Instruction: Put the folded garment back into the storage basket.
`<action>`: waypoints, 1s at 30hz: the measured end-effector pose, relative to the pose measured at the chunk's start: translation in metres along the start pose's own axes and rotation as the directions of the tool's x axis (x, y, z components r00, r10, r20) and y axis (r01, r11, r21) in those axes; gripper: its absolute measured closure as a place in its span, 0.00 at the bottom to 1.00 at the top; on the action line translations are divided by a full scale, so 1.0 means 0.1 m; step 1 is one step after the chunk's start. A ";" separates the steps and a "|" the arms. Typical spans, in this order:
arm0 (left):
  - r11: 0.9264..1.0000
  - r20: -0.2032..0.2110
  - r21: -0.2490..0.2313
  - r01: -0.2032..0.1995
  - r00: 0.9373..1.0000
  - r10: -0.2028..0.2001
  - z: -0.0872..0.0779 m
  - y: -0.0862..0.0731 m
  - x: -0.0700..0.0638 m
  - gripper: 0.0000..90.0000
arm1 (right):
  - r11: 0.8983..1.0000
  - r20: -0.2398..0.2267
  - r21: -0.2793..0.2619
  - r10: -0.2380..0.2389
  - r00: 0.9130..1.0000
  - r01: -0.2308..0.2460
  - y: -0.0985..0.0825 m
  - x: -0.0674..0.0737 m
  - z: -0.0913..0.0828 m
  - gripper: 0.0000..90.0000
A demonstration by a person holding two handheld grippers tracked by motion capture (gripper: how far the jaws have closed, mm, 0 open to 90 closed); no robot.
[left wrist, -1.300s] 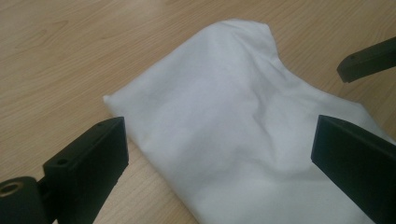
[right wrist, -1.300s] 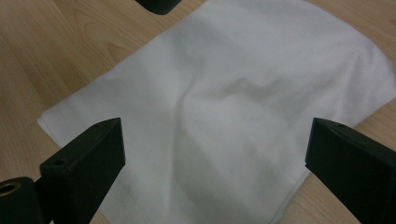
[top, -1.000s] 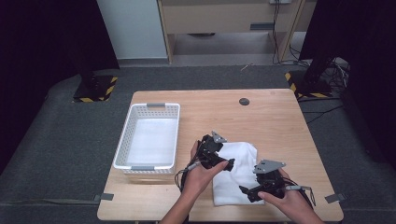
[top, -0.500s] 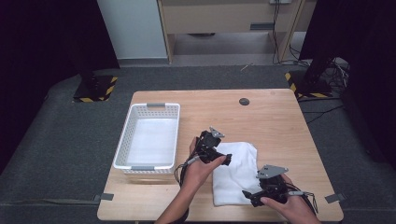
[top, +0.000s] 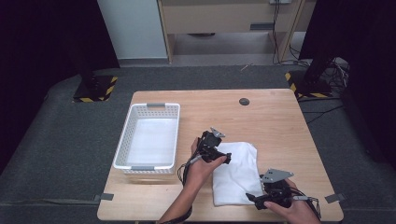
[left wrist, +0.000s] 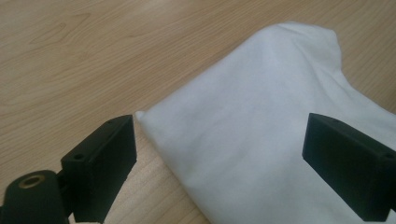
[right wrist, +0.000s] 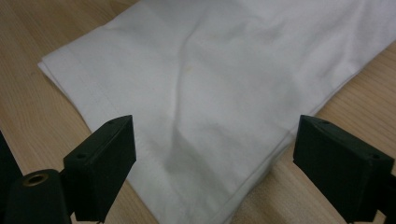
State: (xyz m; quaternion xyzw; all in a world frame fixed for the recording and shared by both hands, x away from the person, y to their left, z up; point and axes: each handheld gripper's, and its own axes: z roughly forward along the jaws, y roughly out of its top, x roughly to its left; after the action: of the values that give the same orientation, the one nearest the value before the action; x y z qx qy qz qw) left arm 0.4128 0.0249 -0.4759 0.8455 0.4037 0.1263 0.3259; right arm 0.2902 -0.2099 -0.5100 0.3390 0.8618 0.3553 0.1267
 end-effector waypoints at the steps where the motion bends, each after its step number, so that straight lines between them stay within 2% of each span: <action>1: 1.000 -0.002 0.001 -0.001 1.000 0.001 0.01 0.00 0.00 0.12 | 1.000 0.000 -0.001 -0.001 1.000 0.001 -0.01 0.00 0.00 0.15; 15: 1.000 -0.058 0.010 -0.002 0.998 0.002 0.10 0.03 0.03 0.16 | 1.000 0.002 -0.010 -0.016 1.000 0.016 -0.10 0.04 -0.06 0.23; 21: 1.000 -0.067 0.025 0.000 0.998 0.002 0.16 0.02 0.11 0.17 | 1.000 0.001 -0.006 -0.018 1.000 0.018 -0.15 0.04 -0.09 0.26; 30: 0.999 -0.065 0.029 0.028 0.998 -0.026 0.28 0.01 0.26 0.17 | 1.000 -0.008 0.004 -0.020 1.000 0.020 -0.21 0.05 -0.13 0.29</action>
State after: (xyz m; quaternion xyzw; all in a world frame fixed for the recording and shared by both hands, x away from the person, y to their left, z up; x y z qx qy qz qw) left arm 0.4431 0.0322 -0.4977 0.8403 0.4272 0.1432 0.3015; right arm 0.2699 -0.2242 -0.5157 0.3290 0.8666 0.3535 0.1259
